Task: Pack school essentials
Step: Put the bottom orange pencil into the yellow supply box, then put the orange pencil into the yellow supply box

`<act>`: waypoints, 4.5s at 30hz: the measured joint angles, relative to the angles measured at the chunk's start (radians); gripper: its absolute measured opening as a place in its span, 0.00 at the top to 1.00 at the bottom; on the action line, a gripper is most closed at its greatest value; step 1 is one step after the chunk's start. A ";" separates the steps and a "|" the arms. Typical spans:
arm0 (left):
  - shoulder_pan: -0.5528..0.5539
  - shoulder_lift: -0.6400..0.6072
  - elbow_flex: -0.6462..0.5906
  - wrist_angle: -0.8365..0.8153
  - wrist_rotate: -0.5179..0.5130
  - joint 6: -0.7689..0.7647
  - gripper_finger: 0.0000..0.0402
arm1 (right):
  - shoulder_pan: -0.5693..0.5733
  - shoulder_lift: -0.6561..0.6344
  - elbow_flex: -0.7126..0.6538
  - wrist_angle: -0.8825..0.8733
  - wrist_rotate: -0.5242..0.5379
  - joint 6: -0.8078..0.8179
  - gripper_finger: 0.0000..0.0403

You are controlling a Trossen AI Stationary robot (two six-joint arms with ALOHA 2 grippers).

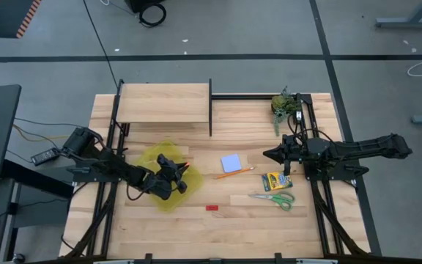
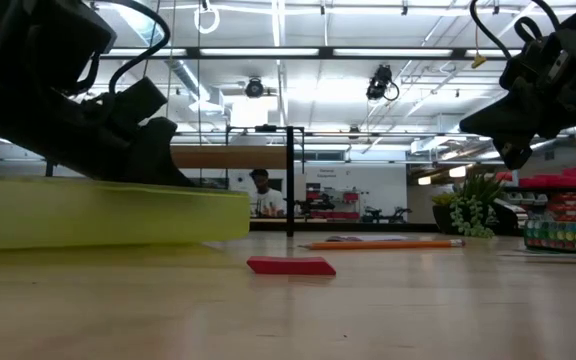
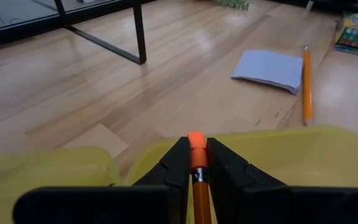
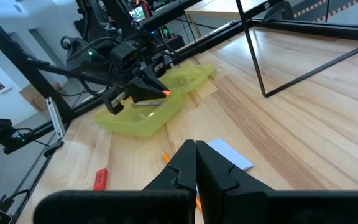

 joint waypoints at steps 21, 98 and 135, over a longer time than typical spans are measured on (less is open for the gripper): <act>0.000 0.000 0.000 -0.030 0.001 0.000 0.81 | 0.000 0.000 0.000 0.000 0.000 0.000 0.98; 0.369 0.701 1.024 -0.028 0.760 0.596 0.68 | 0.000 0.000 0.000 0.000 0.000 0.000 0.98; 0.361 0.751 1.129 -0.182 0.788 0.497 0.96 | 0.000 0.000 0.000 0.000 0.000 0.000 0.98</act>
